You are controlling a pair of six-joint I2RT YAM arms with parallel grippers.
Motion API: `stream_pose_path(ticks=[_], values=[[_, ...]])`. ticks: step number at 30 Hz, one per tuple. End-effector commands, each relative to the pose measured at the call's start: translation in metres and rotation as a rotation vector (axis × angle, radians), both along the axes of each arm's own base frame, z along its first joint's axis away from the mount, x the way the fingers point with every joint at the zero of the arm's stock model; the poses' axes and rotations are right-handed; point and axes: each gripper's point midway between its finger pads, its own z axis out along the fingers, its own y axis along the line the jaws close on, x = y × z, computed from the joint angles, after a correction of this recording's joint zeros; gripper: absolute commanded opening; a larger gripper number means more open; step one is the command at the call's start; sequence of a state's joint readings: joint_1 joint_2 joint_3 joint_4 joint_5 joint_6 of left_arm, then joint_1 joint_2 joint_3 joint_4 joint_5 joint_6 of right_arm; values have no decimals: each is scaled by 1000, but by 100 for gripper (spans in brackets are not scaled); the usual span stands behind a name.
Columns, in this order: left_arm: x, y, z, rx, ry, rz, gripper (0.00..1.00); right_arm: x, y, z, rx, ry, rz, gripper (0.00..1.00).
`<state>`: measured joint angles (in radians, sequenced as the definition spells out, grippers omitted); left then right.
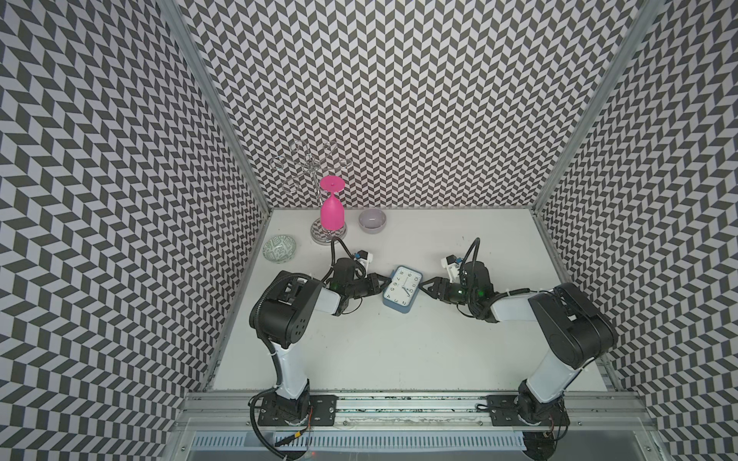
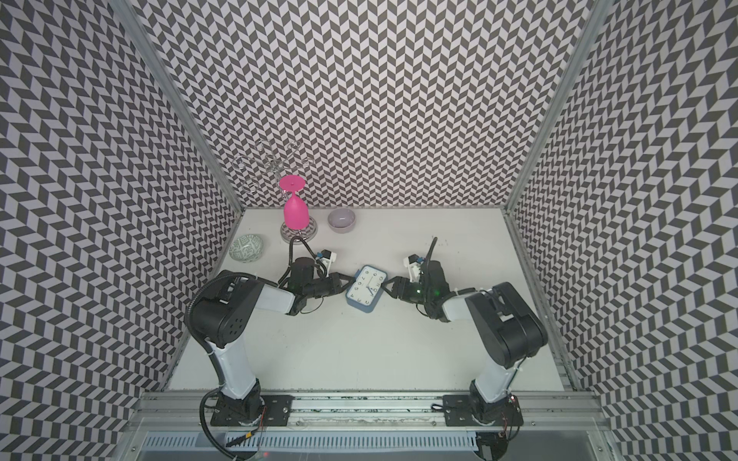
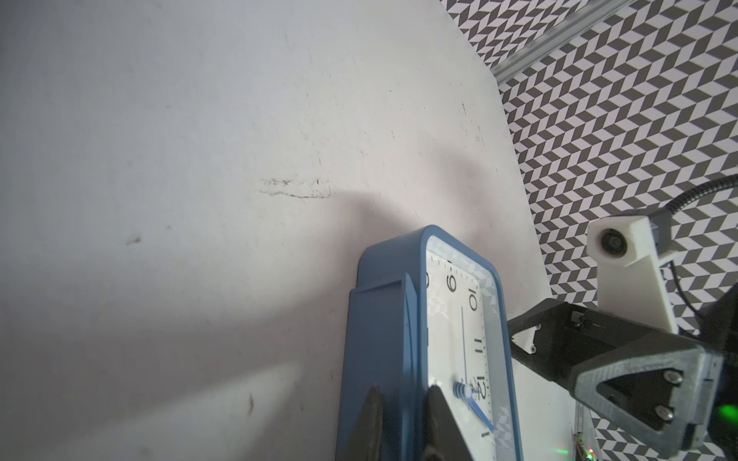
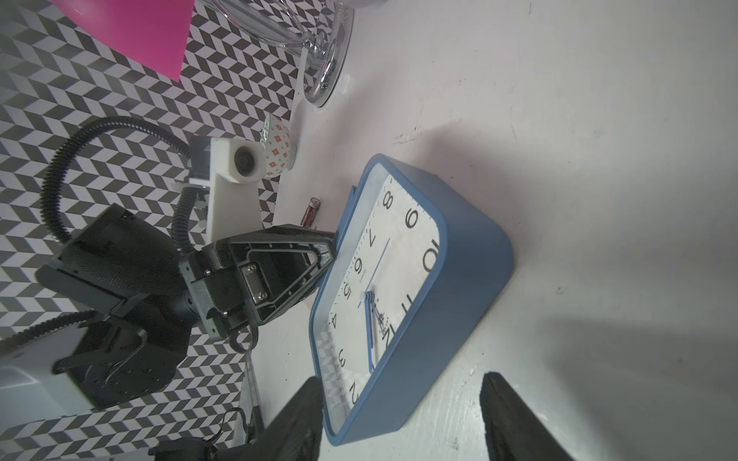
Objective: Insert the battery into the alarm
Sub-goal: Adjust the alarm at the center of the board.
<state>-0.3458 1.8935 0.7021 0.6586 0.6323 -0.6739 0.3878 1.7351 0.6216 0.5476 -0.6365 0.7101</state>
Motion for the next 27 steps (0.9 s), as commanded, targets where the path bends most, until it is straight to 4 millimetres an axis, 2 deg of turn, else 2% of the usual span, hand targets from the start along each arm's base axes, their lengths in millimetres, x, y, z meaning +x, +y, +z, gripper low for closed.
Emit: stream_pose_path(ticks=[1, 8, 13, 15, 27], values=[[-27, 26, -63, 73, 255, 70, 19, 4, 9, 10, 64, -24, 18, 63], [-23, 26, -62, 73, 257, 69, 19, 3, 13, 8, 98, -3, 22, 64], [-23, 28, -64, 80, 260, 73, 20, 2, 21, 4, 135, 21, 41, 75], [-23, 28, -65, 81, 264, 76, 20, 2, 23, 2, 153, 33, 43, 77], [-23, 29, -66, 96, 257, 75, 20, 6, 42, -5, 227, 46, 103, 72]])
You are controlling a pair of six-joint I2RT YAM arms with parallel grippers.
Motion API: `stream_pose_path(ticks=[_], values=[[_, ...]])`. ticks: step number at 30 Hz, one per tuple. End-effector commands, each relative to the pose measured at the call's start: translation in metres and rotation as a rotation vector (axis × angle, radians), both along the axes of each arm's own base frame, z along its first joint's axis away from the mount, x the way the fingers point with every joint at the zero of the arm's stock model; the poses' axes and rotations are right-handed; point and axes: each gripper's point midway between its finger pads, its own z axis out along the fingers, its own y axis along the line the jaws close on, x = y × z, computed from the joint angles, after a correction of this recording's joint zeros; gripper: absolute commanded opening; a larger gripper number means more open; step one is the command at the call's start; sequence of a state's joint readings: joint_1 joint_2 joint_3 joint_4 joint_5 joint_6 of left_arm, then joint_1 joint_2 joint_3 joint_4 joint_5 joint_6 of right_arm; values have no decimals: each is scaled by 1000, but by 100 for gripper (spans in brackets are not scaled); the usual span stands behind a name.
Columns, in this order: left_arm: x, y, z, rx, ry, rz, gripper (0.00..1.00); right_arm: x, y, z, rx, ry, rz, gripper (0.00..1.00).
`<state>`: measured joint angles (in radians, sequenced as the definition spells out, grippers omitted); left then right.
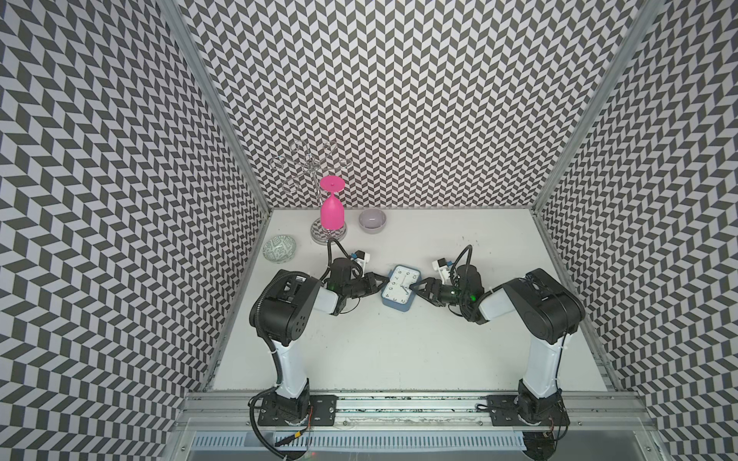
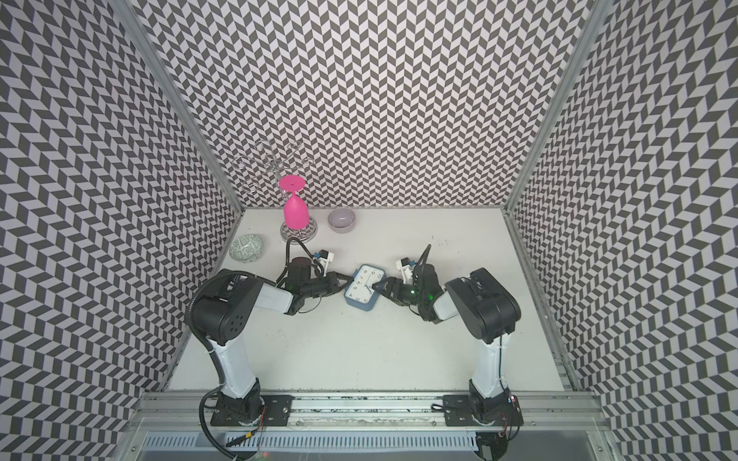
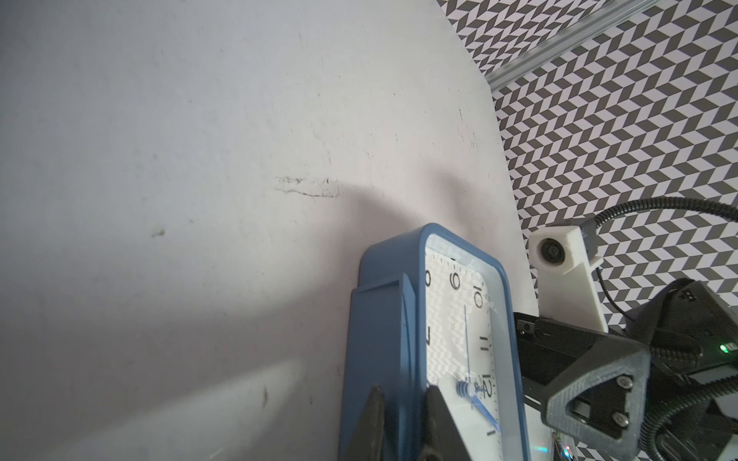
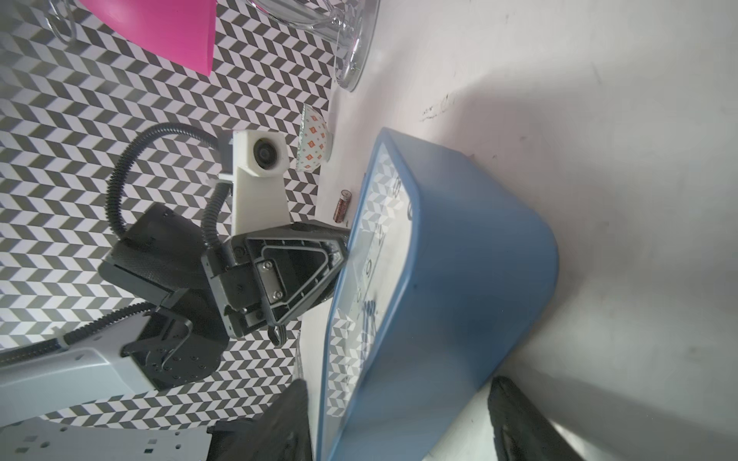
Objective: Insert the battery into the alarm
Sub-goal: Adjust the alarm at the center of the board.
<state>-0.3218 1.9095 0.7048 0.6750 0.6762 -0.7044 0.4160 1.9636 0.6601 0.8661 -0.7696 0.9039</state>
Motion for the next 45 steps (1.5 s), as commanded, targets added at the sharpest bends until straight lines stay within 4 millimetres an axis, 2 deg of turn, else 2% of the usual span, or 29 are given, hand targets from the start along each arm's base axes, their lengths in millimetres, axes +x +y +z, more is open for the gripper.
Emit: stream_pose_path(ticks=[1, 9, 12, 16, 20, 26, 30, 33, 38, 42, 45], values=[[-25, 25, -65, 131, 230, 70, 20, 5, 11, 8, 49, -27, 26, 72], [-26, 22, -62, 123, 224, 59, 26, 8, 16, 16, 88, -21, 26, 59], [-26, 21, -59, 116, 213, 56, 30, 8, 17, 19, 102, -17, 31, 54], [-26, 20, -55, 107, 201, 55, 42, 7, 18, 23, 128, -15, 37, 47], [-23, 19, -48, 105, 165, 59, 45, 7, 17, 28, 127, -23, 32, 44], [-13, 9, -6, 129, 7, 89, 53, 13, 10, 36, 44, -108, -4, 38], [-11, 6, 14, 152, -57, 124, 55, 15, 4, 44, 1, -160, -29, 35], [-12, 6, 27, 153, -87, 145, 61, 16, -1, 50, -32, -205, -51, 35], [-12, 8, 50, 126, -119, 166, 78, 25, -18, 62, -182, -320, -122, 35], [-12, 12, 62, 95, -101, 210, 99, 35, -42, 72, -374, -438, -224, 35], [-15, 12, 70, 48, -61, 232, 99, 37, -57, 87, -516, -550, -295, 35]])
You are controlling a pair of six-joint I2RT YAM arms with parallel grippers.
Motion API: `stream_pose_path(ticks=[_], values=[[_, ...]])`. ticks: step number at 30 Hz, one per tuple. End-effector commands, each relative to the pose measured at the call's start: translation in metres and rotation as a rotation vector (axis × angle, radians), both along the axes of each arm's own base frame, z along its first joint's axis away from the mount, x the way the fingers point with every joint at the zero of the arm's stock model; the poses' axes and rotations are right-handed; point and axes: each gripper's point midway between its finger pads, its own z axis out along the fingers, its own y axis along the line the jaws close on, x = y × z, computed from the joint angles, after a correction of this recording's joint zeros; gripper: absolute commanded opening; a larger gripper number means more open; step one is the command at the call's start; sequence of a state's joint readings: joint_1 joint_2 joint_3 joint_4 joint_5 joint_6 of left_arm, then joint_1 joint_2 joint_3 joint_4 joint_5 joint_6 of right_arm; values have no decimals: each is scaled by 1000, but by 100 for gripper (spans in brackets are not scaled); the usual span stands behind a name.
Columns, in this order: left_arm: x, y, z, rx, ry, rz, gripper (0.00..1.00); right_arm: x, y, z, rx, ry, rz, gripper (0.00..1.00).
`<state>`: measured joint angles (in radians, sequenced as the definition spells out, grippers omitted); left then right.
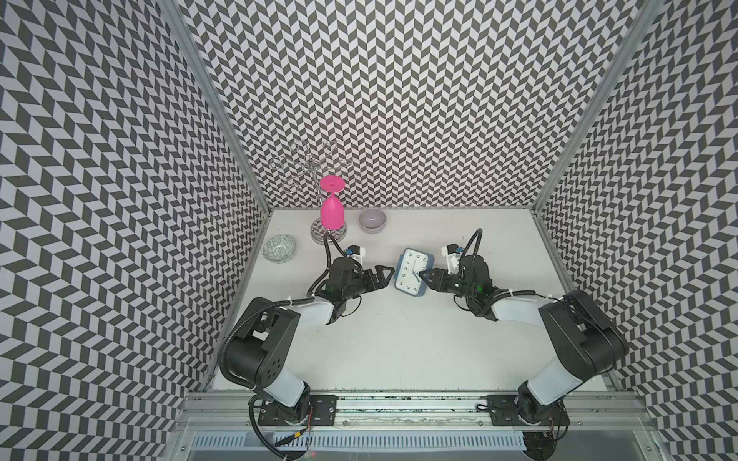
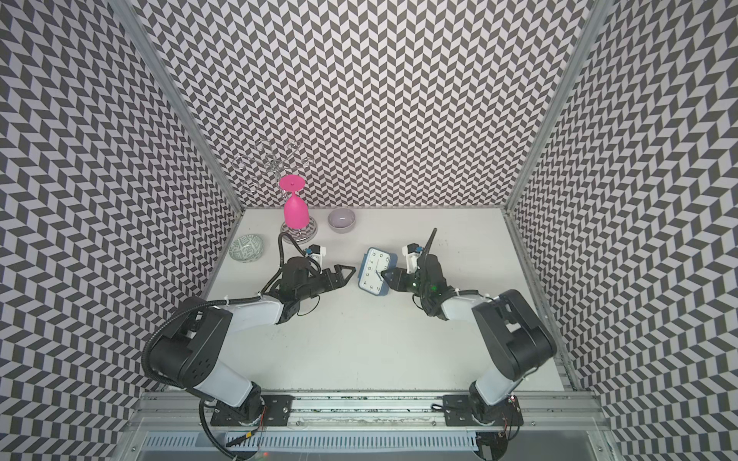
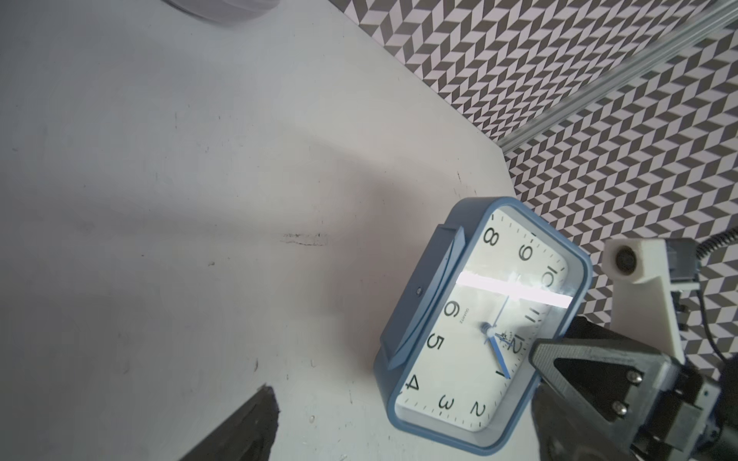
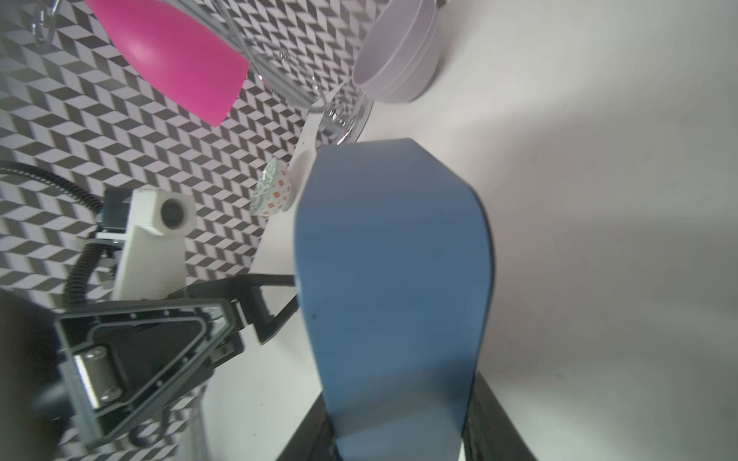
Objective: Insert the battery into the alarm
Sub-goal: Adjust the alarm at the center of the board.
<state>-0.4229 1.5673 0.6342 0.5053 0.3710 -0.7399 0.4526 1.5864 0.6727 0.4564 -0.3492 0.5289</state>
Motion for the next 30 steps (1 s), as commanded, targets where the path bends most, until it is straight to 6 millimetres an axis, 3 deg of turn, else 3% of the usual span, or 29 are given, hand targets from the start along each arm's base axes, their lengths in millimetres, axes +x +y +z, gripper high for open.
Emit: stream_pose_path(ticks=[1, 10, 18, 23, 30], values=[[-5, 5, 4, -57, 67, 53, 99, 11, -24, 29, -221, -226, -121, 35], [-14, -9, 69, -234, 120, 12, 99, -6, -38, 65, -611, -554, -274, 35], [-21, -24, 122, -363, 135, -51, 99, -26, -21, 77, -791, -715, -300, 35], [-23, -45, 131, -399, 214, -108, 94, -34, -5, 74, -886, -770, -278, 35], [-17, -55, 105, -305, 340, -85, 91, -45, 8, 71, -971, -851, -255, 34]])
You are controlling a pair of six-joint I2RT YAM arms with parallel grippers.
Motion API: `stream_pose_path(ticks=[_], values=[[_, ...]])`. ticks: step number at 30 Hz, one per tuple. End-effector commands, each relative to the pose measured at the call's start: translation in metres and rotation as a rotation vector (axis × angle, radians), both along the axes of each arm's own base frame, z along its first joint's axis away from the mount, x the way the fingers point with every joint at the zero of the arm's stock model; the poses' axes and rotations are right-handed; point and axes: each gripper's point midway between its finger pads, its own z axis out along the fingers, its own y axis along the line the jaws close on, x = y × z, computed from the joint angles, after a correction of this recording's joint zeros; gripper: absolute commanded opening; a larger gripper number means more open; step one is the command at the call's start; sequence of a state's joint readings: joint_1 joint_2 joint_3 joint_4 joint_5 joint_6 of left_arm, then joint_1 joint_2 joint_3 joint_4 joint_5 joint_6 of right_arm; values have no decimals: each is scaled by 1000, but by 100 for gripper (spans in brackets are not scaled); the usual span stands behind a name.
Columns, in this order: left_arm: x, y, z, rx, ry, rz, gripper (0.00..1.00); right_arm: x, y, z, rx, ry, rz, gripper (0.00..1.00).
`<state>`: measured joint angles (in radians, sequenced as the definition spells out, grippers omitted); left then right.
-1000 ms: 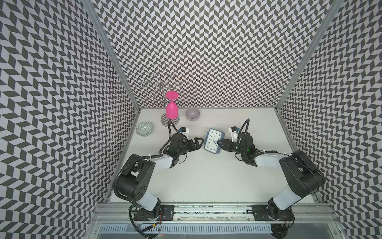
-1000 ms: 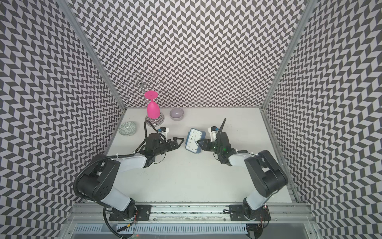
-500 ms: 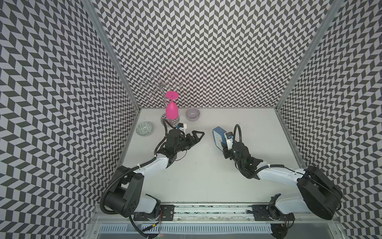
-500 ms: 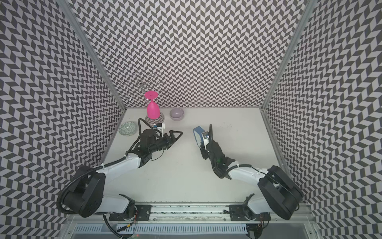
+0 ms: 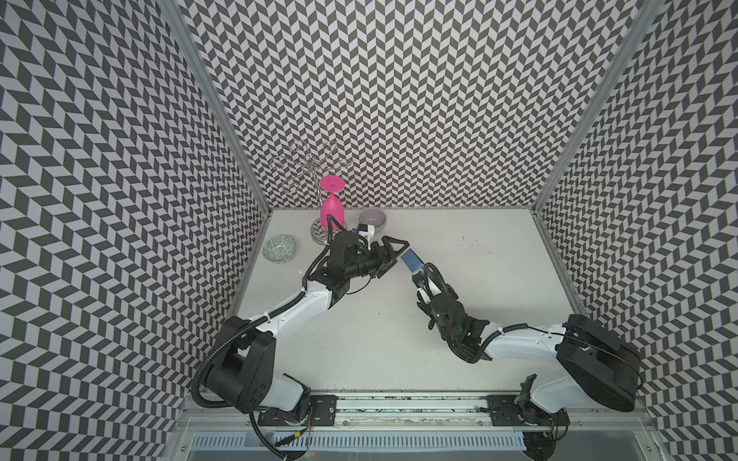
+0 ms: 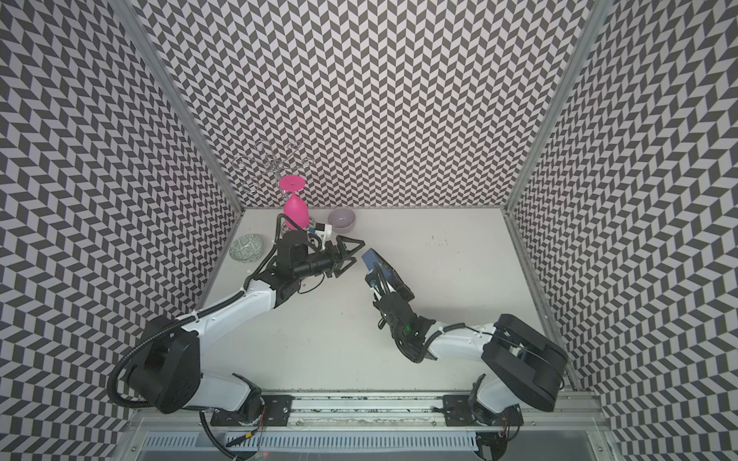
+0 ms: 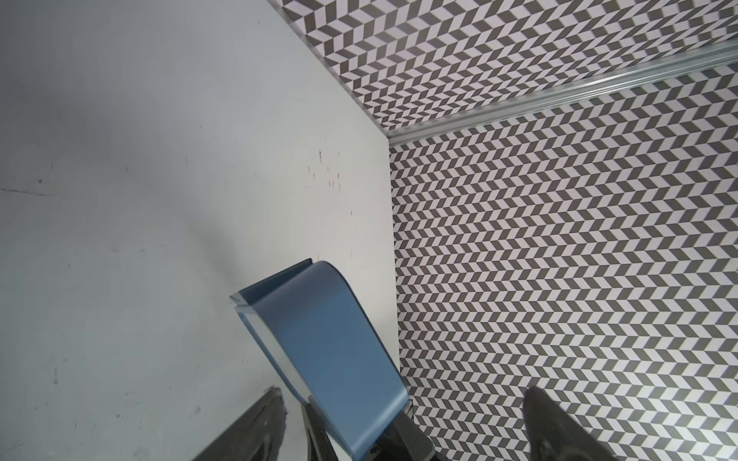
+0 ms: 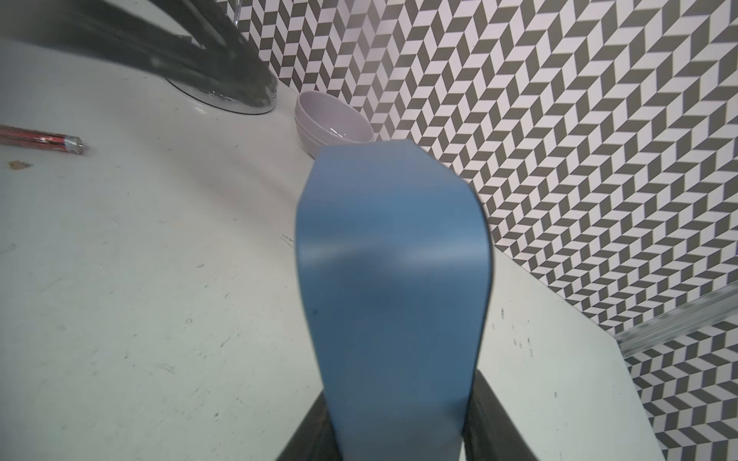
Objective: Insert the battery into the alarm
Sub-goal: Adjust the alarm at the center of the board.
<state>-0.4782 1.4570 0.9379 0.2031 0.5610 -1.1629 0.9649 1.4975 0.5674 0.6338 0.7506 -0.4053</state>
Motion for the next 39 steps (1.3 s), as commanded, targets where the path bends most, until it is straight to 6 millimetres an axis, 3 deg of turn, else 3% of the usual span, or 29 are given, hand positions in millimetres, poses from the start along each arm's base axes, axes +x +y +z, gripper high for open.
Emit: stream_pose_path(ticks=[1, 14, 25, 30, 35, 37, 39], values=[[-4, -3, -17, 53, 87, -16, 91, 1, 0, 28, 10, -132, -47, 34], [-6, -14, -43, 89, 164, -61, 76, -9, 10, 24, -139, -241, -79, 34], [-9, -17, -55, 78, 200, -87, 56, -12, 16, 22, -208, -290, -96, 34], [-11, -17, -57, 77, 206, -92, 39, -13, 19, 21, -203, -286, -85, 34], [-10, -17, -55, 70, 197, -92, 32, -15, 23, 17, -155, -254, -49, 40], [-10, -16, -54, 61, 185, -93, 29, -17, 26, 16, -129, -234, -22, 46], [-8, -14, -54, 60, 170, -93, 28, -21, 31, 14, -91, -203, 30, 60]])
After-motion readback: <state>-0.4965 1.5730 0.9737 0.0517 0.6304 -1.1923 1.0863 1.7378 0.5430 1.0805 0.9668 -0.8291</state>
